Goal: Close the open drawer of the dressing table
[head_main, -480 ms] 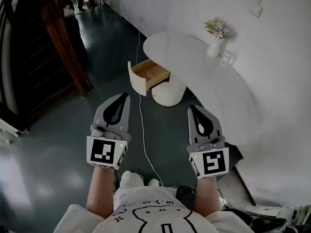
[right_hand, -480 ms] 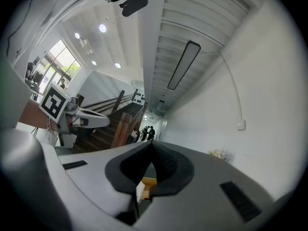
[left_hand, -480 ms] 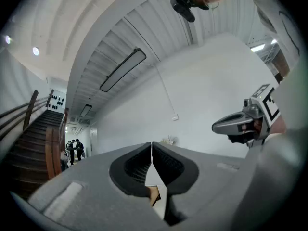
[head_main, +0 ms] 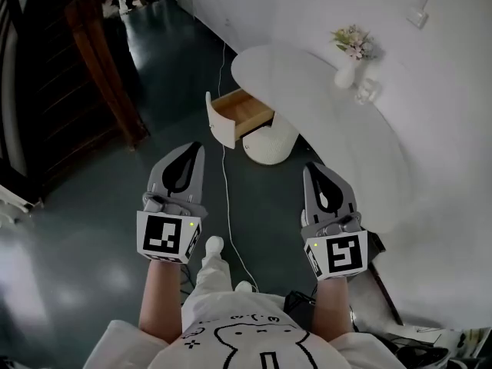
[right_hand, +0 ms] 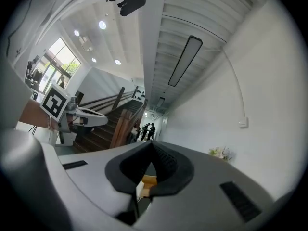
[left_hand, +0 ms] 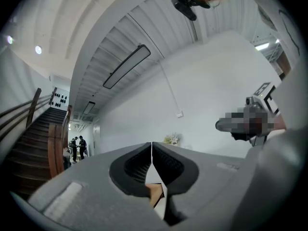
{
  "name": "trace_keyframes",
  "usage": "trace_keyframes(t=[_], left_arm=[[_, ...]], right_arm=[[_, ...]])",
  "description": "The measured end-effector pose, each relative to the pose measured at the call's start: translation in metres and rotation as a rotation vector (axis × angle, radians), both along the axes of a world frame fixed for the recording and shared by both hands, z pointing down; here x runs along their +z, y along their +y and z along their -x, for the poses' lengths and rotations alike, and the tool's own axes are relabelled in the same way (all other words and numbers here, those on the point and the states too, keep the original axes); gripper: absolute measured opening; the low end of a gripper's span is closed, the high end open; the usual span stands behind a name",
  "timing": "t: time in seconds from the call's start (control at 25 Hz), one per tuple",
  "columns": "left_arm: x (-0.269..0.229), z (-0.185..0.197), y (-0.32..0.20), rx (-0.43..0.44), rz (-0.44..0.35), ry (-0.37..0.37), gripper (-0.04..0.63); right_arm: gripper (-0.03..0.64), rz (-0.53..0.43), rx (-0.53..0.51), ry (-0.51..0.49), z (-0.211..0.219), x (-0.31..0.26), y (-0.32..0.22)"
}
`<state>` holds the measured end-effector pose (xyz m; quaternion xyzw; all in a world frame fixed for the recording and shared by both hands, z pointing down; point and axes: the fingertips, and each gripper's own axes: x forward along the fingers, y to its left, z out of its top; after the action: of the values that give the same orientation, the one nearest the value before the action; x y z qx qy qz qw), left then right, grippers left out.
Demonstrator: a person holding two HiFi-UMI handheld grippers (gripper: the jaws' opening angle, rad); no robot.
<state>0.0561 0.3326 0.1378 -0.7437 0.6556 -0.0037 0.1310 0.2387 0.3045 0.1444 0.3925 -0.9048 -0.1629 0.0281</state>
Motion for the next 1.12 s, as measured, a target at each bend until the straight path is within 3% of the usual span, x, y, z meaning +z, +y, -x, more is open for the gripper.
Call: trace_keyframes(t=[0.44, 0.96, 1.12], left_arm=[[0.004, 0.055, -0.090, 0.031, -0.008, 0.034, 0.018], [0.007, 0.152, -0.230, 0.061, 0.009, 0.058, 0.018], [0.016, 0.176, -0.253, 0.066, 0.029, 0.068, 0.018]], right_arm=[[-0.002, 0.003, 0.109, 0.015, 0.026, 0.000, -0.076], [-0.002, 0.033, 0.190, 0.035, 0.108, 0.002, -0.198], [-0.002, 0.041, 0.214, 0.095, 0.131, 0.011, -0.220]])
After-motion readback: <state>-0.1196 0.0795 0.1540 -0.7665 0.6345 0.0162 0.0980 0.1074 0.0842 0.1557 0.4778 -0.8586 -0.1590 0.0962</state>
